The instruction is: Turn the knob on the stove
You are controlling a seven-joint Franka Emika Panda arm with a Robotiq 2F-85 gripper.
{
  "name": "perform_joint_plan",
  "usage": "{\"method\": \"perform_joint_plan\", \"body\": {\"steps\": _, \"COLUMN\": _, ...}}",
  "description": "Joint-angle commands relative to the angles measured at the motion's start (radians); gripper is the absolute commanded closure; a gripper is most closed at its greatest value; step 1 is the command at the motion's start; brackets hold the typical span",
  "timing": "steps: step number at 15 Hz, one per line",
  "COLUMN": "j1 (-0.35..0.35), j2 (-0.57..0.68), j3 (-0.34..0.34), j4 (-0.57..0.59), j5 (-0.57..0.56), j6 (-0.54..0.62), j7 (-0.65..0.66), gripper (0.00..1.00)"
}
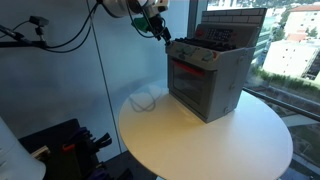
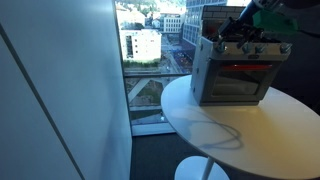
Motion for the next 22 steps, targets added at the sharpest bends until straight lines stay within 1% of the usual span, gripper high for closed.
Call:
{"method": "perform_joint_plan", "body": {"steps": 1, "j1": 0.030, "j2": 0.031, "j3": -0.027, "j4": 0.043, "j5": -0.034, "j6": 0.008, "j7": 0.021, "gripper": 0.00}}
{"method": "perform_joint_plan", "body": {"steps": 3, "j1": 0.040, "j2": 0.039, "j3": -0.034, "j4": 0.051, "j5": -0.043, "j6": 0.008, "j7": 0.022, "gripper": 0.00}}
{"method": "perform_joint_plan", "body": {"steps": 4, "j1": 0.044, "j2": 0.041, "j3": -0.038, "j4": 0.053, "j5": -0.047, "j6": 0.008, "j7": 0.024, "gripper": 0.03}}
{"method": "perform_joint_plan", "body": {"steps": 5, "j1": 0.047, "j2": 0.043, "j3": -0.042, "j4": 0.056, "j5": -0.049, "j6": 0.009, "j7": 0.024, "gripper": 0.09}}
{"method": "perform_joint_plan", "body": {"steps": 6, "j1": 0.050, "j2": 0.045, "j3": -0.045, "j4": 0.057, "j5": -0.049, "j6": 0.009, "j7": 0.024, "gripper": 0.08}}
{"method": "perform_joint_plan", "body": {"steps": 7, "j1": 0.052, "j2": 0.046, "j3": -0.048, "j4": 0.059, "j5": -0.050, "j6": 0.010, "j7": 0.023, "gripper": 0.10}}
{"method": "perform_joint_plan", "body": {"steps": 8, "j1": 0.054, "j2": 0.046, "j3": -0.050, "j4": 0.059, "j5": -0.050, "j6": 0.010, "j7": 0.023, "gripper": 0.09}}
{"method": "perform_joint_plan", "body": {"steps": 9, "j1": 0.055, "j2": 0.047, "j3": -0.052, "j4": 0.060, "j5": -0.052, "j6": 0.011, "j7": 0.024, "gripper": 0.11}}
{"method": "perform_joint_plan", "body": {"steps": 11, "j1": 0.058, "j2": 0.049, "j3": -0.058, "j4": 0.065, "j5": -0.061, "j6": 0.012, "j7": 0.028, "gripper": 0.08}}
{"method": "perform_joint_plan", "body": {"steps": 13, "j1": 0.061, "j2": 0.052, "j3": -0.062, "j4": 0.070, "j5": -0.070, "j6": 0.013, "j7": 0.030, "gripper": 0.09}}
{"method": "perform_joint_plan", "body": {"steps": 14, "j1": 0.062, "j2": 0.055, "j3": -0.064, "j4": 0.074, "j5": -0.071, "j6": 0.013, "j7": 0.030, "gripper": 0.11}}
{"method": "perform_joint_plan", "body": {"steps": 15, "j1": 0.064, "j2": 0.058, "j3": -0.067, "j4": 0.077, "j5": -0.075, "j6": 0.014, "j7": 0.032, "gripper": 0.17}}
{"method": "perform_joint_plan", "body": {"steps": 17, "j1": 0.065, "j2": 0.062, "j3": -0.069, "j4": 0.081, "j5": -0.080, "j6": 0.015, "j7": 0.032, "gripper": 0.19}}
{"method": "perform_joint_plan", "body": {"steps": 18, "j1": 0.065, "j2": 0.064, "j3": -0.070, "j4": 0.082, "j5": -0.082, "j6": 0.016, "j7": 0.034, "gripper": 0.26}}
{"method": "perform_joint_plan", "body": {"steps": 19, "j1": 0.066, "j2": 0.065, "j3": -0.071, "j4": 0.083, "j5": -0.083, "j6": 0.016, "j7": 0.034, "gripper": 0.28}}
{"method": "perform_joint_plan", "body": {"steps": 21, "j1": 0.069, "j2": 0.067, "j3": -0.074, "j4": 0.085, "j5": -0.083, "j6": 0.017, "j7": 0.035, "gripper": 0.37}}
{"method": "perform_joint_plan", "body": {"steps": 22, "j1": 0.070, "j2": 0.068, "j3": -0.076, "j4": 0.085, "j5": -0.084, "j6": 0.018, "j7": 0.036, "gripper": 0.33}}
